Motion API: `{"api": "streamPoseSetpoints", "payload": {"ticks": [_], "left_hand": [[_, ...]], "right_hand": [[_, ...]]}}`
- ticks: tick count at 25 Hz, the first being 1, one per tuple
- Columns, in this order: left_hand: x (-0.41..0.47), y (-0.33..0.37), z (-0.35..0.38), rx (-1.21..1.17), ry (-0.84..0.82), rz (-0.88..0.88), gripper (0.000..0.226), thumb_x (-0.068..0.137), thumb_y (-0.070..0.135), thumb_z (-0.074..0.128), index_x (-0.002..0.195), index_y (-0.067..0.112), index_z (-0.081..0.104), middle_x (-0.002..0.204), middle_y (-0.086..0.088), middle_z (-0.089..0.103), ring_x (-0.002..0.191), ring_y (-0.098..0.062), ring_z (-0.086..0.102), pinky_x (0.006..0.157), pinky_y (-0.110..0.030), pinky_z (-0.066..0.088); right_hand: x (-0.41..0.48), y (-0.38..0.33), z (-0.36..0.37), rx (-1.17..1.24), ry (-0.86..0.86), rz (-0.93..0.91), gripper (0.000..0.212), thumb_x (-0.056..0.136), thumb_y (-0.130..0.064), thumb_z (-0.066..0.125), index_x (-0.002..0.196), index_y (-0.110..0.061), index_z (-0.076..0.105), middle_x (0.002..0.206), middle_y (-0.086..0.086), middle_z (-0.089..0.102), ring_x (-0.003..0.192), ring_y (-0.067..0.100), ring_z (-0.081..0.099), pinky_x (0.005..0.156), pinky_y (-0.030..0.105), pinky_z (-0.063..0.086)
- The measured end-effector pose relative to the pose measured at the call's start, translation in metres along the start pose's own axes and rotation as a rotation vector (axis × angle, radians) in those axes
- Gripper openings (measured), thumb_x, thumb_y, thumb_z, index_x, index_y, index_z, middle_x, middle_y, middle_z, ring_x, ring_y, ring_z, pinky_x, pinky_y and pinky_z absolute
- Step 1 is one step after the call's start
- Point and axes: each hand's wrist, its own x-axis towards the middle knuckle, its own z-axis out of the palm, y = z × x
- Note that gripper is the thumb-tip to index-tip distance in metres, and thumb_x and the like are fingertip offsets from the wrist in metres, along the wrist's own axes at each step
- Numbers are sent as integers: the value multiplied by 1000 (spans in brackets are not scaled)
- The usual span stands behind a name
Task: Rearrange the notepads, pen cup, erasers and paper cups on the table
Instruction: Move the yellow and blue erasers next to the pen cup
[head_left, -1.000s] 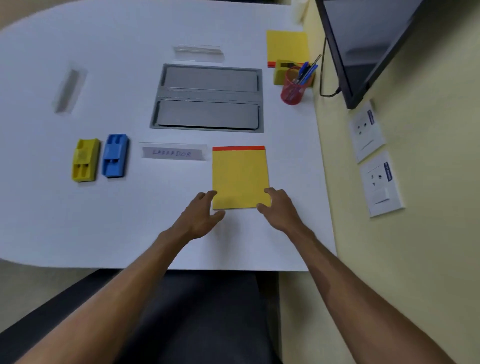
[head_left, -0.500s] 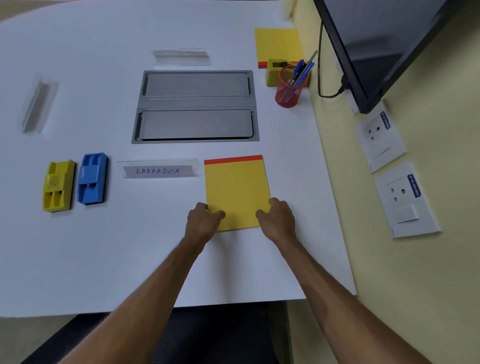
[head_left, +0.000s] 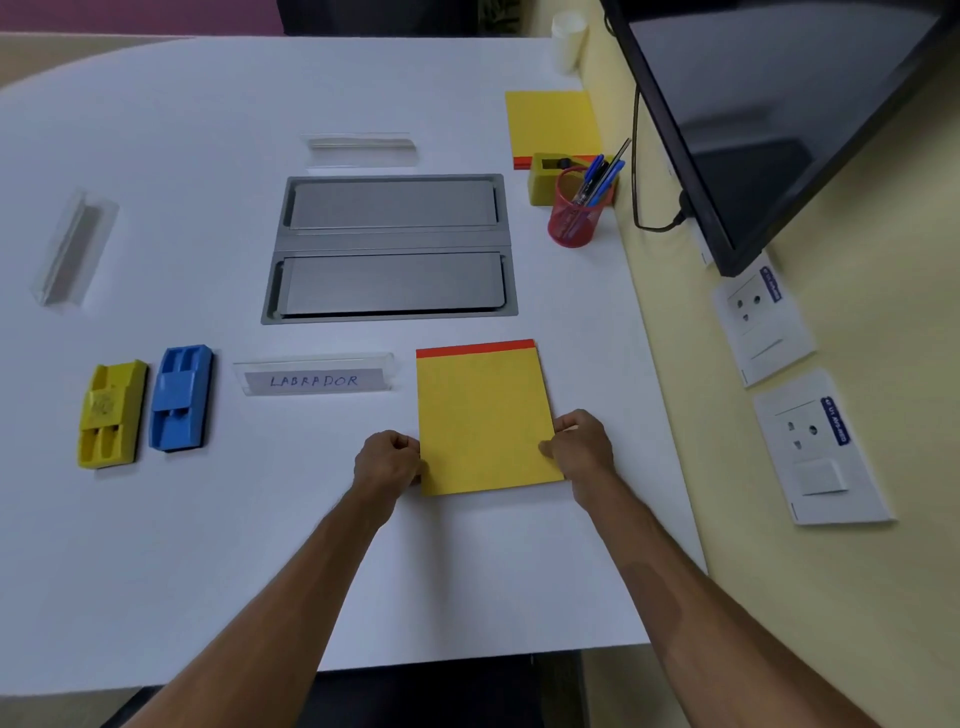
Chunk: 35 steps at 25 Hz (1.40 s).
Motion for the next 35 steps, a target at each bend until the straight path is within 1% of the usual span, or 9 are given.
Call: {"api": "streamPoseSetpoints", "payload": {"ticks": [3,7,12,14,19,25,28,32,35], "left_hand": [[-6,10,10,-54,-35,20,19,77,-15,58,82,2,65,89,-16,69,73,-28,67,70,-37,59],[-5,39,44,-65,-63,50,19,77,-15,60,81,3,65,87,-14,69,72,-27,68,70,-37,60],[-3,75,102,-23,-99,61,21,77,-16,59,76,4,65,88,-15,68,71,-26,67,53,-27,57],[-3,80,119,-12,-101,57,23,76,-17,59,73,5,65,89,-15,69,71,-27,69,51,-24,56],[3,78,137,9,-75,46,24,73,-18,62,68,5,66,87,-17,71,68,-30,71,64,-32,60],[2,71,142,43,-93,108,20,69,-17,69,70,3,69,84,-20,74,68,-32,73,70,-43,63],[3,69,143,126,-87,182,18,65,-9,73,68,9,72,76,-14,74,68,-30,74,69,-45,63],[-4,69,140,336,-69,317,7,73,6,71,79,5,75,79,-12,73,78,-30,71,65,-33,56],[-18,63,126,471,-15,463,29,86,22,68,112,10,71,110,-5,70,98,-23,67,76,-31,50]], "right_hand": [[1,3,-15,52,61,-102,23,79,3,71,96,-12,62,85,1,63,72,18,58,53,24,42],[15,7,-42,17,224,-232,23,80,2,64,97,-13,66,91,3,67,79,21,63,63,28,49],[33,23,-68,-131,334,-230,44,85,-1,58,129,-6,56,122,13,53,109,29,54,79,28,39],[34,29,-73,-143,361,-211,51,85,-1,58,135,-4,51,126,14,50,115,31,50,88,32,42],[37,39,-67,-176,367,-235,59,82,0,60,139,0,46,128,14,48,121,31,47,106,43,40],[35,44,-65,-232,314,-205,36,82,-2,57,117,5,53,132,17,46,122,35,44,100,37,38],[29,47,-62,-315,297,-211,52,86,-8,55,136,4,46,156,17,28,143,34,29,115,42,31],[20,58,-56,-434,331,-334,59,89,-12,59,145,-2,42,162,17,19,151,31,14,119,47,26],[9,60,-53,-384,294,-429,54,90,-11,62,142,-6,48,159,15,26,145,32,30,106,50,43]]}}
